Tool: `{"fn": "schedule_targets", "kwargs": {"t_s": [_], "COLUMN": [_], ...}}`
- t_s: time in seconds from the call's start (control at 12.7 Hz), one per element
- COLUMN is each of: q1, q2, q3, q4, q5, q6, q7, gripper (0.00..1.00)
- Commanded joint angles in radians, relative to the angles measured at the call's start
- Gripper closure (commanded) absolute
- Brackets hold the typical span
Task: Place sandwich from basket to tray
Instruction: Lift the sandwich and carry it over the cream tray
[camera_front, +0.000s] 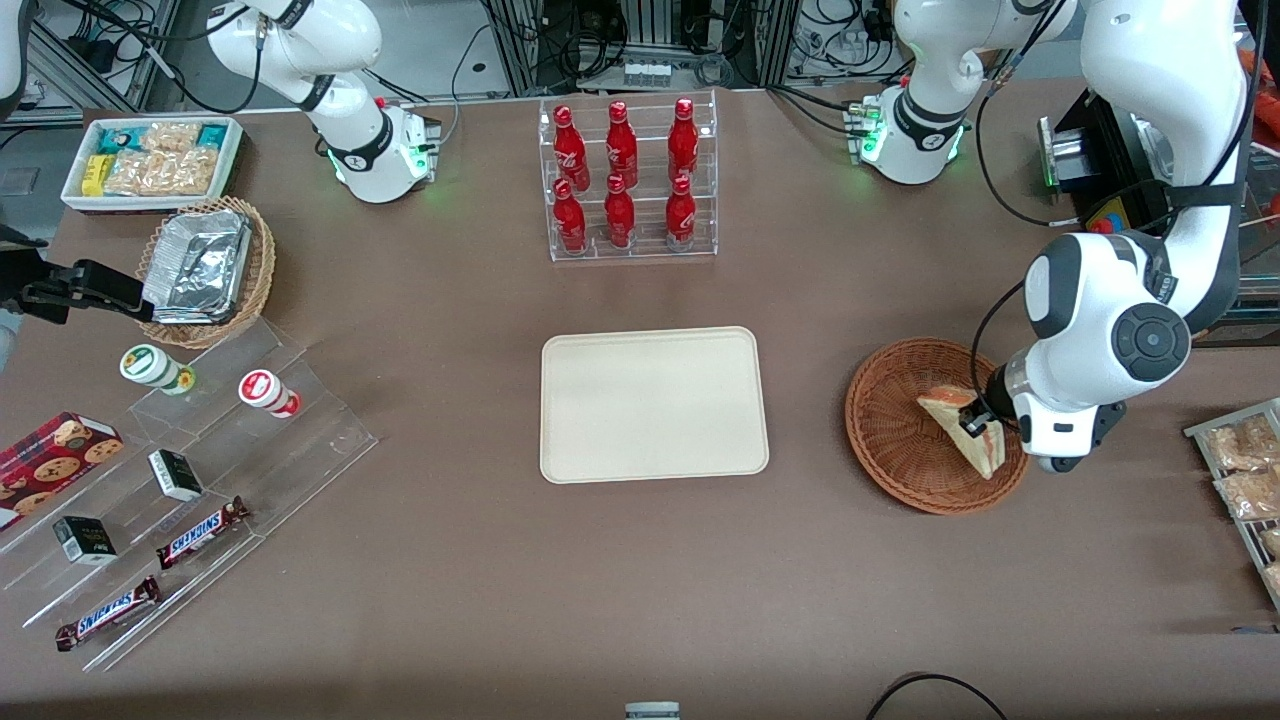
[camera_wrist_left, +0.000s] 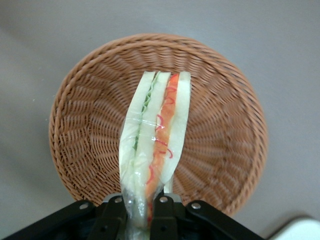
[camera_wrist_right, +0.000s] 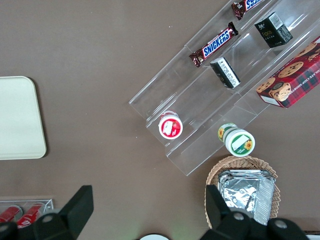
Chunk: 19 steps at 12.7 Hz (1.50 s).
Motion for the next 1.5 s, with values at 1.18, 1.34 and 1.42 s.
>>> {"fn": "schedule_targets", "kwargs": {"t_s": [1.18,1.34,1.42], "q1": [-0.585,-0.632,-0.648], "q2": [0.451,0.486,0.497], "q3": [0.0,0.0,0.001], "q4": [0.599,0.622,0.632], "q5": [-0.012,-0.007,-0.006], "q6": [-0.128,-0.089,-0.089], "q7": [-0.233,-0.284,-0.296], "gripper": [1.0,1.0,1.0]}}
